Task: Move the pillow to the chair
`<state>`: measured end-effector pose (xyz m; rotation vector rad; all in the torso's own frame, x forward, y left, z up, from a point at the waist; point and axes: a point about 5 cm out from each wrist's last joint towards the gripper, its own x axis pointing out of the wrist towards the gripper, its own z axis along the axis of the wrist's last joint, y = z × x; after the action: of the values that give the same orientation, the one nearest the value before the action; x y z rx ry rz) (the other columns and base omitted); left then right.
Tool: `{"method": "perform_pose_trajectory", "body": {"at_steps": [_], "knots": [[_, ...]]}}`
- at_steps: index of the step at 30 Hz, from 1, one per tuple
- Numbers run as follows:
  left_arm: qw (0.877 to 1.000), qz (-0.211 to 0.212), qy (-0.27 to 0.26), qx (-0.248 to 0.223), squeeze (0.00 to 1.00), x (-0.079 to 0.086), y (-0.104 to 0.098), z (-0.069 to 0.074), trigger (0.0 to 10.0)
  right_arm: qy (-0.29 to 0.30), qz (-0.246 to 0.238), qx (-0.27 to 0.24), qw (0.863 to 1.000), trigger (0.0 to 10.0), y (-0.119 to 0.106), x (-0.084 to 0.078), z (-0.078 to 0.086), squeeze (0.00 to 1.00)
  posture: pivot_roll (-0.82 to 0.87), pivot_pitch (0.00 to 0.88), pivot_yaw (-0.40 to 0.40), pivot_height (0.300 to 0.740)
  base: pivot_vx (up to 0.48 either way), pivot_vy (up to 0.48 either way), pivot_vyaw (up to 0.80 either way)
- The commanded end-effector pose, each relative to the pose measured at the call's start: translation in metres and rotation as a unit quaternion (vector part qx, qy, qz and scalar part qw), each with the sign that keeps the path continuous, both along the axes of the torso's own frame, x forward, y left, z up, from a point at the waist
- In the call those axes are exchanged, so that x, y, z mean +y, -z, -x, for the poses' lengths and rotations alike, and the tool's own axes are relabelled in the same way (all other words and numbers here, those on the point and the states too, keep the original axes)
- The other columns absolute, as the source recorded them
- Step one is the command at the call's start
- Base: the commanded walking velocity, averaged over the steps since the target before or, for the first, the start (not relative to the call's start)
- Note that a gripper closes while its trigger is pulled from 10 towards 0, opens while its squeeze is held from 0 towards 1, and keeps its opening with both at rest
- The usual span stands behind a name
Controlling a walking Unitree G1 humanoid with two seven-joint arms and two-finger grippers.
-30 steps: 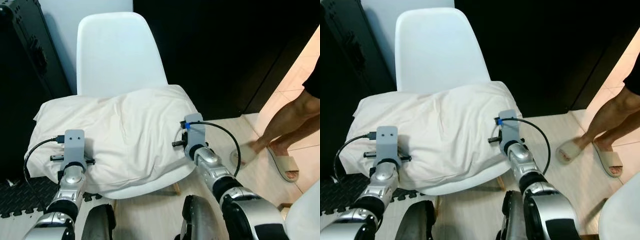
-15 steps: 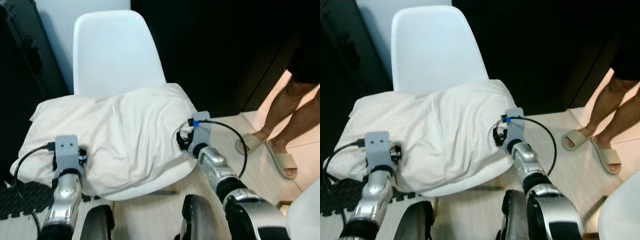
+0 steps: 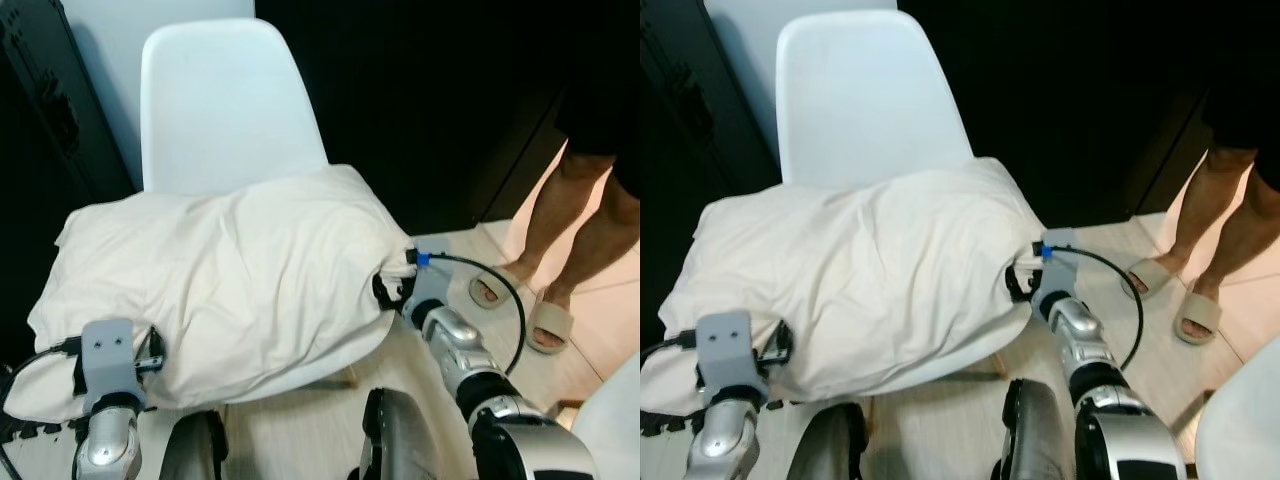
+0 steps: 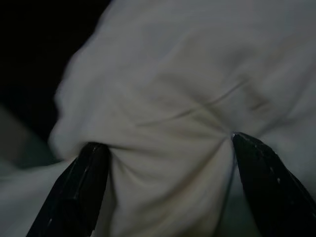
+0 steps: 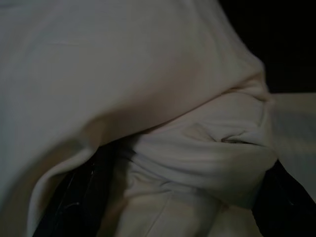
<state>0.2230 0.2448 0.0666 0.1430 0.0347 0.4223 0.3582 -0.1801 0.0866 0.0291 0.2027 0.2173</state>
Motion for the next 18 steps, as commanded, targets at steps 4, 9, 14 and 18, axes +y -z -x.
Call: {"method": "perform_pose_trajectory", "body": {"at_steps": [4, 9, 14, 18], "knots": [[0.999, -0.013, -0.036, -0.020, 0.00, 0.012, -0.009, 0.014, 10.0, -0.015, 0.004, -0.001, 1.000, 10.0, -0.002, -0.006, 0.002, 0.72, 0.09, 0.100, -0.066, 0.520, 0.000, 0.000, 0.00], [0.999, 0.000, -0.032, -0.040, 0.00, 0.015, -0.016, 0.021, 10.0, -0.067, -0.019, -0.007, 0.998, 10.0, -0.005, -0.008, 0.004, 1.00, 0.09, 0.100, -0.070, 0.520, 0.000, 0.000, 0.00], [0.999, -0.020, -0.027, -0.030, 0.00, 0.022, -0.020, 0.025, 10.0, -0.140, 0.092, 0.045, 0.985, 10.0, 0.001, -0.015, 0.008, 0.00, 0.10, 0.102, -0.070, 0.520, 0.000, 0.000, 0.00], [0.999, -0.031, -0.039, -0.022, 0.00, 0.030, -0.023, 0.025, 10.0, -0.065, 0.264, 0.081, 0.959, 10.0, -0.003, -0.047, 0.003, 0.00, 0.09, 0.099, -0.069, 0.520, 0.000, 0.000, 0.00]]}}
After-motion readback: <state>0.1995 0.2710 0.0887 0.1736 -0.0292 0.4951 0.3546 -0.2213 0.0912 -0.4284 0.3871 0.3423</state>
